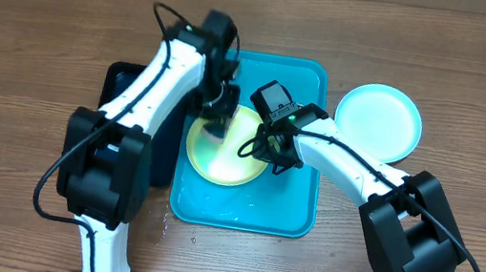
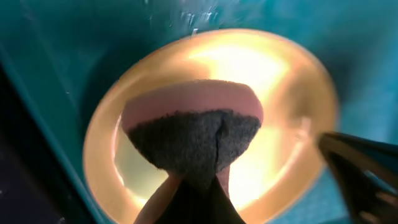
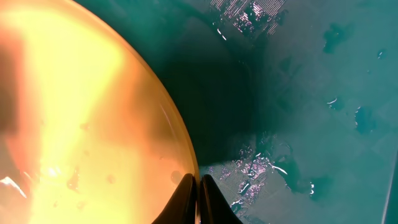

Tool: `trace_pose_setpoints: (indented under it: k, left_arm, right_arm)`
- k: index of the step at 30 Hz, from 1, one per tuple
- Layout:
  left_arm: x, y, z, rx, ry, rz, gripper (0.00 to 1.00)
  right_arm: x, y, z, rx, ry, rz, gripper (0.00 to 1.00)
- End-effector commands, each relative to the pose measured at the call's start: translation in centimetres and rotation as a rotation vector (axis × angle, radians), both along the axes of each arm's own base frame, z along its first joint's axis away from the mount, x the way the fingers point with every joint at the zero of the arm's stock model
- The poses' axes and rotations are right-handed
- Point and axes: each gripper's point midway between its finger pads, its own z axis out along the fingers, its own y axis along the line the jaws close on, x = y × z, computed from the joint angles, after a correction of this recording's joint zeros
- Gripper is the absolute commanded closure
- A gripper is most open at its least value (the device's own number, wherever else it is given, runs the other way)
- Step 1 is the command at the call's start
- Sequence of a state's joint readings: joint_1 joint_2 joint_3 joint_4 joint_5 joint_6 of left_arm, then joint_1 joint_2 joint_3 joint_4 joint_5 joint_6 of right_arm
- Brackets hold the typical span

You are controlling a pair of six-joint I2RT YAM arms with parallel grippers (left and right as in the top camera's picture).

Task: Clean dirty plates on tray and stack at the side
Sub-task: 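Continue scrubbing the yellow plate center with the left gripper sponge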

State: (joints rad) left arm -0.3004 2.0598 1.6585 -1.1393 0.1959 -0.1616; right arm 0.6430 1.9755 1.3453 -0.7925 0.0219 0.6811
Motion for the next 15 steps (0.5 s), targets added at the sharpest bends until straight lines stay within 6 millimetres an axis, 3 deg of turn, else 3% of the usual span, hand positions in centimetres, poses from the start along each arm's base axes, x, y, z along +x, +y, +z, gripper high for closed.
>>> trace_pose_setpoints:
  k: [1, 5, 9, 15]
  left_arm:
    - [-1.7, 0.9, -2.8, 0.064, 0.035, 0.02, 0.96]
    - [-2.6, 3.2, -6.9, 0.174, 0.013, 0.096, 0.96]
    - [-4.4, 1.9, -8.0, 0.092, 0.077, 0.101, 0.96]
    - [-4.6, -5.3, -5.3, -0.355, 0.121, 0.008, 0.96]
  right_arm:
    - [0.0, 0.6, 0.6, 0.019, -0.012, 0.006, 0.95]
    - [0.0, 0.6, 0.6, 0.019, -0.012, 0.006, 0.95]
    - [0.0, 0.6, 0.6, 0.02, -0.012, 0.006, 0.95]
    - [0.1, 0.7, 0.7, 0.025, -0.016, 0.006, 0.96]
